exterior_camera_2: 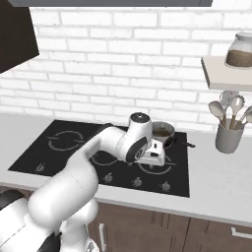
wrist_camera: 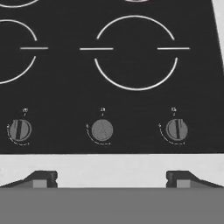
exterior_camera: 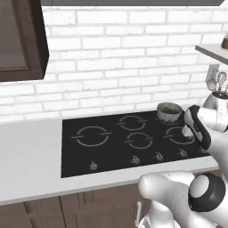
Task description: Turn off the rear right burner of the stove.
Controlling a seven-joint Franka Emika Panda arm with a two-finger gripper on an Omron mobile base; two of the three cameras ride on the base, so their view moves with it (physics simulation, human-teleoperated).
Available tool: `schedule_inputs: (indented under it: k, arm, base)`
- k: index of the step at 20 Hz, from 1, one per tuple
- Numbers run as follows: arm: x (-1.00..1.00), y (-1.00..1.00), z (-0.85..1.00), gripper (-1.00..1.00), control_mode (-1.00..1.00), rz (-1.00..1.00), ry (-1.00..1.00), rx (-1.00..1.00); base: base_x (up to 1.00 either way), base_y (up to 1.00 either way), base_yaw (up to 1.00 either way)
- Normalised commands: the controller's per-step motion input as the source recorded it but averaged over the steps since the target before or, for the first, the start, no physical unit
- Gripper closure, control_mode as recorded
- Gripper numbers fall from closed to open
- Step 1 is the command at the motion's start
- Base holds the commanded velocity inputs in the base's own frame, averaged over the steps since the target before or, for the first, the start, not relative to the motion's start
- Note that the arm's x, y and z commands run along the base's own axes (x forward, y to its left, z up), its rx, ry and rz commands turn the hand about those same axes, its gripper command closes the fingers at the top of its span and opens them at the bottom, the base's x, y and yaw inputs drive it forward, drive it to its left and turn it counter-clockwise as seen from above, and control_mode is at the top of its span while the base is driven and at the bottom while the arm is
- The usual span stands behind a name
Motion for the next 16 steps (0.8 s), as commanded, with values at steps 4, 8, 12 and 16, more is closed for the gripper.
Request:
schedule_inputs:
  k: [4,8,12,16]
  arm:
    - [0.38,-0.04,-0.43,-1.0,-1.0,0.02,0.2,0.0]
    - [0.18,0.12,-0.31,-1.0,-1.0,0.0,0.17,0.0]
    - [0.08,0.24,-0.43,-1.0,-1.0,0.0,0.14,0.01]
    - [0.01,0.11,-0.37,-1.0,-1.0,0.0,0.1,0.08]
  base:
    - [0.0,0.0,0.0]
    - [0.0,0.0,0.0]
    - [0.0,0.0,0.0]
    - [0.0,0.0,0.0]
